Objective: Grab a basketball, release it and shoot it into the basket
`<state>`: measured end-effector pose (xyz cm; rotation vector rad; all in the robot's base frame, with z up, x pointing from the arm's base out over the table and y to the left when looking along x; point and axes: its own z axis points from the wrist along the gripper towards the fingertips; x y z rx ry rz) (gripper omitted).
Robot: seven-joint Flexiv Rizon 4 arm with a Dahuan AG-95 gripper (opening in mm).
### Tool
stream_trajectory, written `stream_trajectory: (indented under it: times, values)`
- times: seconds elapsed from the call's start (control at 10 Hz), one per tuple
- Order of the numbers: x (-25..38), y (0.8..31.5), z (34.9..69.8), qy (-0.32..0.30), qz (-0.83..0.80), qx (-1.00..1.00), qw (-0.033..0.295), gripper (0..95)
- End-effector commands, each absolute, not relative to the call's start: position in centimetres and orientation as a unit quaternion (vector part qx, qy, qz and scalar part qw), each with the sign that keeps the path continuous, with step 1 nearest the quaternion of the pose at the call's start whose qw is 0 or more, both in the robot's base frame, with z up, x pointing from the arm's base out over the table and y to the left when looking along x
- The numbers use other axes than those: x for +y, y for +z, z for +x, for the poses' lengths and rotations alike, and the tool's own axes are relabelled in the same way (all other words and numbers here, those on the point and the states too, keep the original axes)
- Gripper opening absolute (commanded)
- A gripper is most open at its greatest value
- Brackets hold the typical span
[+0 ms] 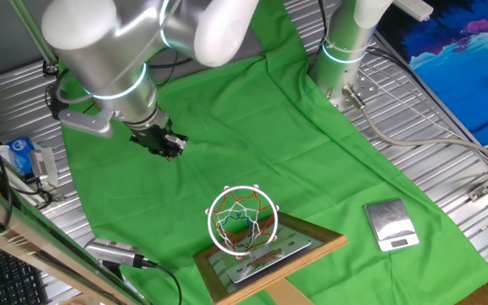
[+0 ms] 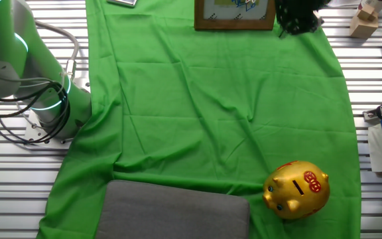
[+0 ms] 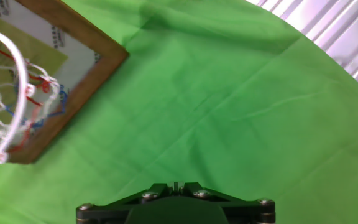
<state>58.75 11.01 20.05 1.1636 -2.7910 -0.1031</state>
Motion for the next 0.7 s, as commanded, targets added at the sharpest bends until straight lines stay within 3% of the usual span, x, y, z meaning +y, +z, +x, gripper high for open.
stream_trajectory:
  times: [0.1,0.7]
  values:
    - [8.7,19.1,59.8,-0.057,0.408,-0.91,0.041,0.0]
    - [6.2,18.5,60.6,-0.012,0.398,-0.915,0.064,0.0]
